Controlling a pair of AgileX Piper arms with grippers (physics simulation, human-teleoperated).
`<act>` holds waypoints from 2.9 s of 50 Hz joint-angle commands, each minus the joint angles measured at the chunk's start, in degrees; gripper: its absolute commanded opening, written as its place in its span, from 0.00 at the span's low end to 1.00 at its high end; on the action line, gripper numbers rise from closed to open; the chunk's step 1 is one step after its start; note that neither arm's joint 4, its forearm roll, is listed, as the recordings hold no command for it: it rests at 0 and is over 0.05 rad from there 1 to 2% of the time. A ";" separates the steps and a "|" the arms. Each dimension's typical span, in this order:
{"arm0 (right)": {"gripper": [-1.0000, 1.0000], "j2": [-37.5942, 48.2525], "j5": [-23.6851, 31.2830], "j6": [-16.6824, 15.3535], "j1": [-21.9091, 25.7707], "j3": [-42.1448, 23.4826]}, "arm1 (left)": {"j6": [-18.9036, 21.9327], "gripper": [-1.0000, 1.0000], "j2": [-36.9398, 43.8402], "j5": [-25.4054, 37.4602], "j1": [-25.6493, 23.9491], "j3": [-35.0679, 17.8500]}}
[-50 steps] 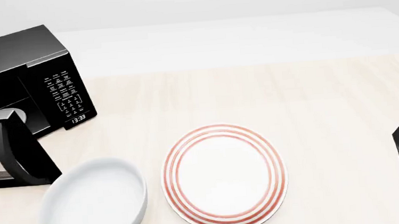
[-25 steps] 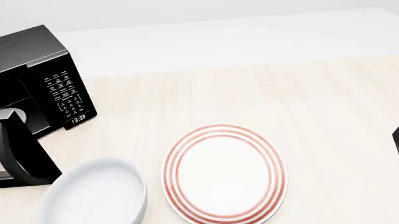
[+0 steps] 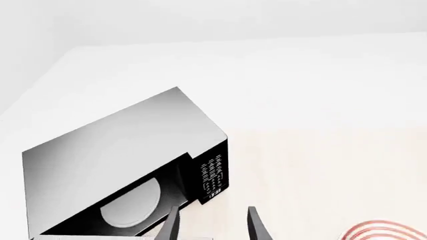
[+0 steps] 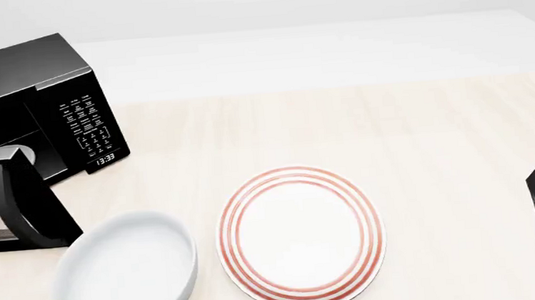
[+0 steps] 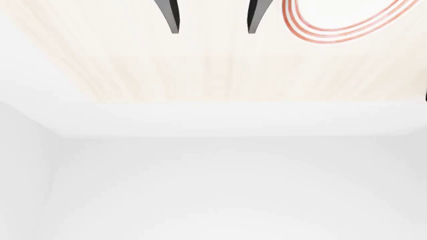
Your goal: Open the microwave.
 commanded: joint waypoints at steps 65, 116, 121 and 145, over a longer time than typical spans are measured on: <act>1.00 0.00 0.00 0.00 -0.01 0.00 | 5.13 1.00 14.24 2.28 6.36 -1.49; 1.00 -0.01 0.00 0.00 0.01 0.00 | 5.77 1.00 23.77 -5.23 9.53 1.20; 1.00 0.00 0.00 0.01 0.01 0.00 | 7.38 1.00 24.31 -5.47 10.27 1.30; 1.00 0.00 0.00 0.01 -0.01 0.00 | 6.63 1.00 22.90 -5.06 10.99 2.04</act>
